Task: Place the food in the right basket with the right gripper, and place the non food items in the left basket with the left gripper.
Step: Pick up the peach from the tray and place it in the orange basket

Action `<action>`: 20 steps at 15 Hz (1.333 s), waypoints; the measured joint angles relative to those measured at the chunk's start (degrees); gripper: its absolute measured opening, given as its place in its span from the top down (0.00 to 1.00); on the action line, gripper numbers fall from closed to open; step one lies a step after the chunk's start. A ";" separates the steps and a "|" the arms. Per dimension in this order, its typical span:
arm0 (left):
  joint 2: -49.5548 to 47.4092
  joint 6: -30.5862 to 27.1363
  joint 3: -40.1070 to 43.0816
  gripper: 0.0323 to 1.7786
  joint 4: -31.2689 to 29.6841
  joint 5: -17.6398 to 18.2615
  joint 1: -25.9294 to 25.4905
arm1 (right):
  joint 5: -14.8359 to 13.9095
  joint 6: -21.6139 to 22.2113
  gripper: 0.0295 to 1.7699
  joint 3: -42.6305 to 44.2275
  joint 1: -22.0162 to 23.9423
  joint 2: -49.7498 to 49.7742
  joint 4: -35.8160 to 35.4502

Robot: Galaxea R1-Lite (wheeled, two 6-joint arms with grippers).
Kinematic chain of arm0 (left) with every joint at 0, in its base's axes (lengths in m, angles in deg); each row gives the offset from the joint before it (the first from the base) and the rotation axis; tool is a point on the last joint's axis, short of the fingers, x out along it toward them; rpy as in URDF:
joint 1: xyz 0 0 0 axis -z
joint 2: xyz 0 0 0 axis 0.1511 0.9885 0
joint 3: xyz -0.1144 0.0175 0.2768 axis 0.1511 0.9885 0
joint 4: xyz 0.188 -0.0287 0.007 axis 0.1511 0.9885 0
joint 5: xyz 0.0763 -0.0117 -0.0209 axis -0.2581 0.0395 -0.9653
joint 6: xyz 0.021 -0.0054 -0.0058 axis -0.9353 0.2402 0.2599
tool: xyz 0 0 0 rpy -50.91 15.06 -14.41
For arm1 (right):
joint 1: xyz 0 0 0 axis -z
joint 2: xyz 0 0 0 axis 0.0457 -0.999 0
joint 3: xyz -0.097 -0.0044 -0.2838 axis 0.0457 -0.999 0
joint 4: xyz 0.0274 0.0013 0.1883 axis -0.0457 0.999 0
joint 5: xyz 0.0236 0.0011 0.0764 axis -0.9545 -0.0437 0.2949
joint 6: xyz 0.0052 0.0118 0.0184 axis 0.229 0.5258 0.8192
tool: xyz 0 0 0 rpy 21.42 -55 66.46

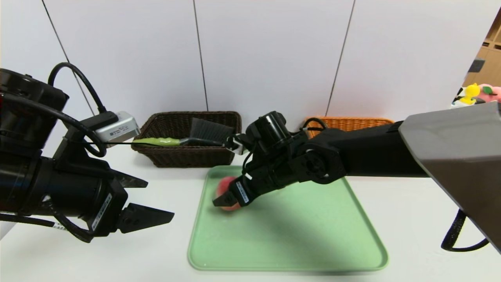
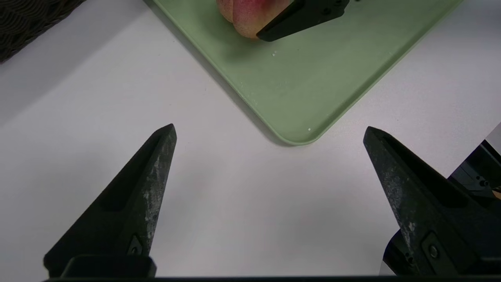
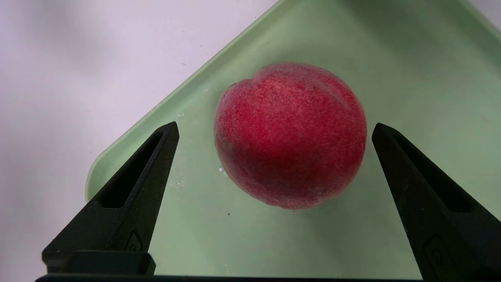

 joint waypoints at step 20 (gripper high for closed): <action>-0.49 0.06 -0.80 0.05 -0.28 -0.02 -0.04 | -3.49 -0.04 0.35 3.41 -0.05 2.78 2.86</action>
